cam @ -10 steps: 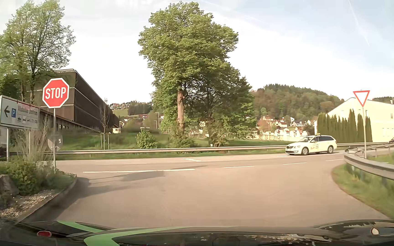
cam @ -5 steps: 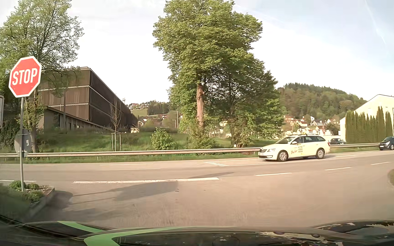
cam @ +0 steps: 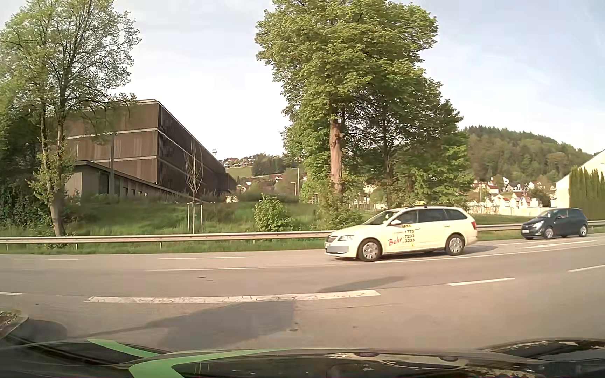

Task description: Follow the waypoints while adhering to traffic rules and regulations

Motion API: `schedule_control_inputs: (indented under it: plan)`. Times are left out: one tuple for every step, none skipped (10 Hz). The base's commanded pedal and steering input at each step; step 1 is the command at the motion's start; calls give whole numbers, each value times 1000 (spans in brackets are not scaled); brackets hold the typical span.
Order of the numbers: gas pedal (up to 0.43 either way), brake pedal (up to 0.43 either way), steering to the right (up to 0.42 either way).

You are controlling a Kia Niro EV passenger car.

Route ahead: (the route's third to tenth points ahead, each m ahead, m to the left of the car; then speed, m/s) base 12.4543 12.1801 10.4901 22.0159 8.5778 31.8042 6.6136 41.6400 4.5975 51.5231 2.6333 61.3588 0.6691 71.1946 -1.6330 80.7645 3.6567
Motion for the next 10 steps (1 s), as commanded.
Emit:
schedule_control_inputs:
  plan:
    - [0, 250, -149]
    - [0, 232, -153]
    - [0, 220, -154]
    - [0, 220, -155]
    - [0, 213, -155]
    - [0, 189, -155]
    - [0, 195, -155]
    - [0, 195, -155]
    - [0, 213, -155]
    - [0, 213, -155]
